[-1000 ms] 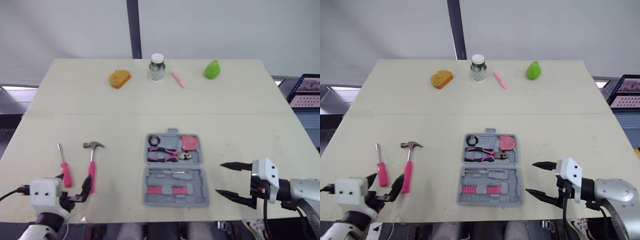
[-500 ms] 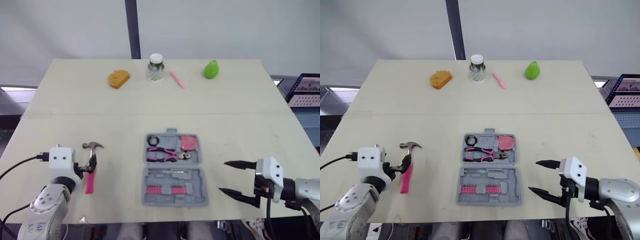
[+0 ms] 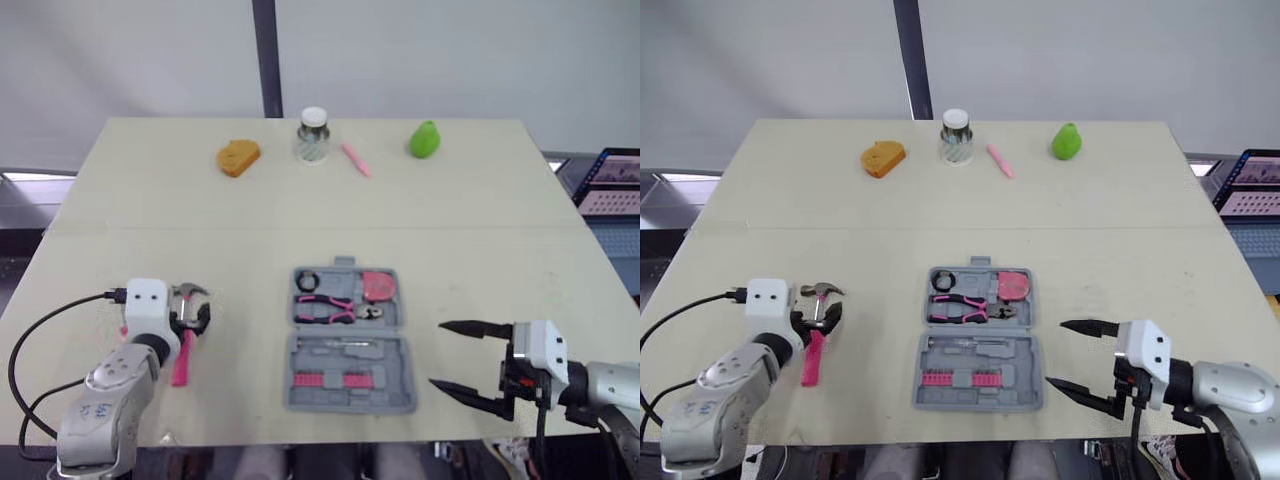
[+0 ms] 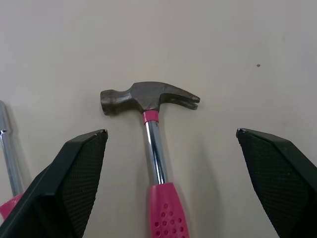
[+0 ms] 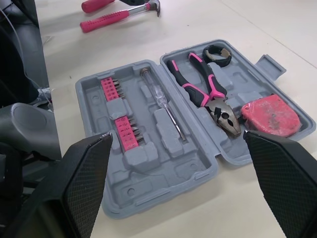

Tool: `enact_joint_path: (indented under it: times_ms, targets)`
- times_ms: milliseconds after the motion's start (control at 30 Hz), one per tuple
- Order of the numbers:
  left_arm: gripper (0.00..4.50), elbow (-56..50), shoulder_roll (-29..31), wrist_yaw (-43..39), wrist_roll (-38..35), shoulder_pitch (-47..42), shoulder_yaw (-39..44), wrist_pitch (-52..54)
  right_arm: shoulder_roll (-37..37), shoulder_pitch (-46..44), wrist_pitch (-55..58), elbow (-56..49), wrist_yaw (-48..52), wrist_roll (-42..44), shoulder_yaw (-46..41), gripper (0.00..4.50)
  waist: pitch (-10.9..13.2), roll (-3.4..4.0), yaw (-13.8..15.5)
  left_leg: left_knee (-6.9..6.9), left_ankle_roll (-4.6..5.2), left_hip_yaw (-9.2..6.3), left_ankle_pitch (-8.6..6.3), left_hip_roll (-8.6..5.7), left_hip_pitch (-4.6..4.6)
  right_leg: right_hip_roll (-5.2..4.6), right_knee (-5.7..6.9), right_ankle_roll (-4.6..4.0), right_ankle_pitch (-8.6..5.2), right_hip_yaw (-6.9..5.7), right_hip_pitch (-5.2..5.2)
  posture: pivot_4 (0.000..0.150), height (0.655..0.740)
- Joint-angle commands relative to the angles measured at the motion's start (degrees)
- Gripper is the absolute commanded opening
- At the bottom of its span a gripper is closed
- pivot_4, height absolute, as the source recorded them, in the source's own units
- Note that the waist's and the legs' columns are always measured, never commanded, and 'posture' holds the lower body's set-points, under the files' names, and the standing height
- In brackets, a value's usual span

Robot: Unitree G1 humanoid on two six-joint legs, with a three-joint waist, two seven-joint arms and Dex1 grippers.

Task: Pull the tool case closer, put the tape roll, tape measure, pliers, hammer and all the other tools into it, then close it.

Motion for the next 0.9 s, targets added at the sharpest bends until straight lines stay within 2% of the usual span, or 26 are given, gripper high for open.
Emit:
enact_joint_path:
  times_ms: [33,233,633,900]
  targets:
    - [4.5,-0.11,-0.61,1.01,1.28,-0.42,-0.12,0.67,-0.34,-0.65,-1.11,0.32,-0.19,0.1,-1.2,4.48,0.0,0.0,0.02,0.0,0.0,0.0,0.0,0.0,0.0,0.0,0.0,0.0,0.0,0.0,0.0,0.15,0.695]
    - [4.5,2.56,-3.0,2.63,2.43,-1.56,-0.88,1.62,-0.91,-1.96,-1.08,1.67,-0.11,-0.24,-1.54,4.48,0.0,-0.01,0.11,0.0,0.03,0.0,0.03,-0.03,0.0,-0.02,0.0,0.0,0.0,-0.03,0.0,0.15,0.695]
    - [4.5,15.88,-1.69,0.92,4.97,-7.88,-3.11,-4.65,-1.45,-0.07,-0.24,0.75,-1.38,-0.56,-3.99,4.48,-0.01,-0.01,0.17,0.0,0.02,0.0,0.04,-0.03,-0.01,-0.02,0.05,0.01,0.01,-0.09,0.0,0.15,0.695]
    - [4.5,19.35,-1.65,0.09,5.85,-8.97,-4.0,-7.51,-1.48,0.52,0.5,0.14,-2.32,-0.44,-4.84,4.48,-0.02,0.0,0.35,0.0,0.01,-0.01,0.08,-0.04,0.01,-0.04,0.04,0.01,0.01,-0.09,0.01,0.15,0.695]
